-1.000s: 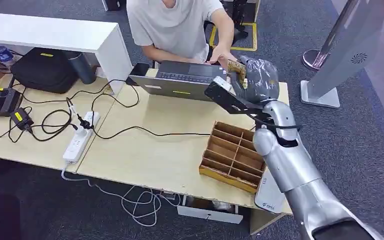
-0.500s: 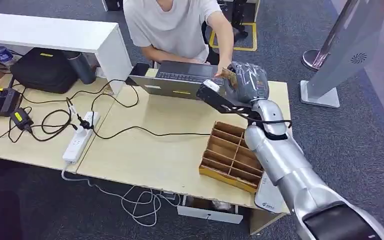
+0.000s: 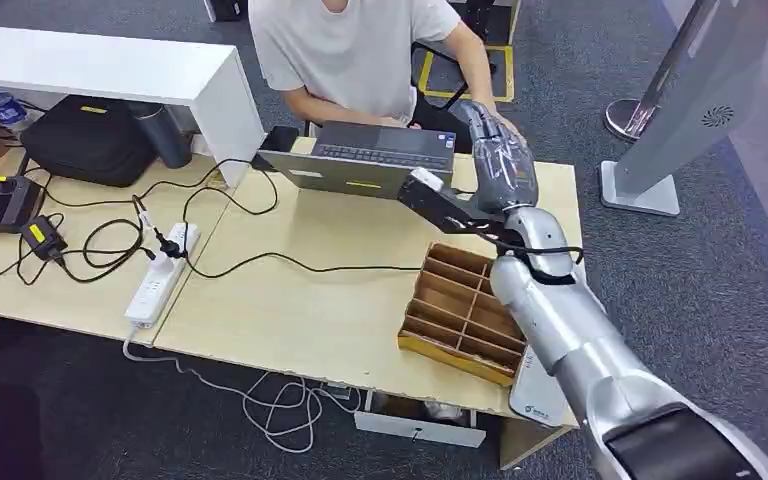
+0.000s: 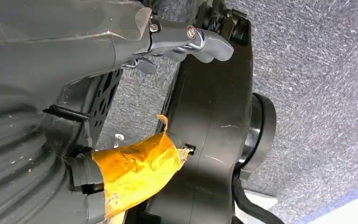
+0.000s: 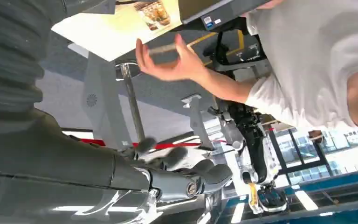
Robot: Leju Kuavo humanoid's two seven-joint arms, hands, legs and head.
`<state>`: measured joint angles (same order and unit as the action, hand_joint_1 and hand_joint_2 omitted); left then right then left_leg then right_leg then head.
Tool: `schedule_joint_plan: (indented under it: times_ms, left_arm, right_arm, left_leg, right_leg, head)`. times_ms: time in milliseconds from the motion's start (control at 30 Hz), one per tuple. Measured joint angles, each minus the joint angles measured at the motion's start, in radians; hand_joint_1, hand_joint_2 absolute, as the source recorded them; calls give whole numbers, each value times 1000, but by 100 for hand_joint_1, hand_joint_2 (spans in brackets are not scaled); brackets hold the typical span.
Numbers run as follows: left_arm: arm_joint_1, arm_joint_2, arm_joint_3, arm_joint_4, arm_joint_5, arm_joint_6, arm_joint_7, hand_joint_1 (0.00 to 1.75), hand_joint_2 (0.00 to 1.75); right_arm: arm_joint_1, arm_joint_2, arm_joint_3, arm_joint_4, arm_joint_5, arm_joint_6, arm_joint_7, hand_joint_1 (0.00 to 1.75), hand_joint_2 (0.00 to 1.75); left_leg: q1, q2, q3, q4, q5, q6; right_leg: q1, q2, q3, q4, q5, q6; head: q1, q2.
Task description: Pass the card to the sensor for recognition and then transmit it.
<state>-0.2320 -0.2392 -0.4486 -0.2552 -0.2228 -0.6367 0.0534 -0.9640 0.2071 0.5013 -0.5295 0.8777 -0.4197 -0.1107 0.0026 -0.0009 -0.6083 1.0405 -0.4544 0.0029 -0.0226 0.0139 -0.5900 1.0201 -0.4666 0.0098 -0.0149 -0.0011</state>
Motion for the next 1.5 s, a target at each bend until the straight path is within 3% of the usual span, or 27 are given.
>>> schedule_joint_plan:
  times_ms: [233,333,567,900,1167,1500]
  left_arm:
    - [1,1,0,0,18,35,-15,0,175]
    - [1,1,0,0,31,50,-26,0,175]
    - [1,1,0,0,50,69,-49,0,175]
    - [1,2,0,0,79,98,-76,0,175]
    - [1,2,0,0,87,100,-82,0,175]
    - [2,3,0,4,97,100,-79,0,175]
  right_arm:
    - [105,-55,-13,-128,-42,-28,-83,0,175]
    - [204,-110,-31,-290,-63,-6,-85,0,175]
    - [349,-199,-51,-535,-60,21,-96,0,175]
    - [689,-344,-54,-961,9,14,-127,0,175]
    - [785,-377,-52,-1071,19,5,-140,0,175]
    - [865,-383,-36,-1078,23,6,-163,0,175]
  left_leg:
    - [0,-1,0,0,0,0]
    - [0,-3,-1,0,0,0]
    - [0,-4,-2,0,0,0]
    - [0,-4,-4,0,-2,1]
    - [0,-4,-3,0,-2,1]
    - [0,-4,-4,-1,-2,1]
  right_leg:
    - [0,-1,0,-1,0,0]
    - [0,-3,0,-1,0,0]
    - [0,-4,-1,-1,0,0]
    - [0,-4,-1,-2,-1,1]
    - [0,-4,-1,-1,-1,1]
    - [0,-5,-1,-1,-1,1]
  head:
    - [0,0]
    - [0,0]
    - [0,0]
    - [0,0]
    - [0,0]
    - [0,0]
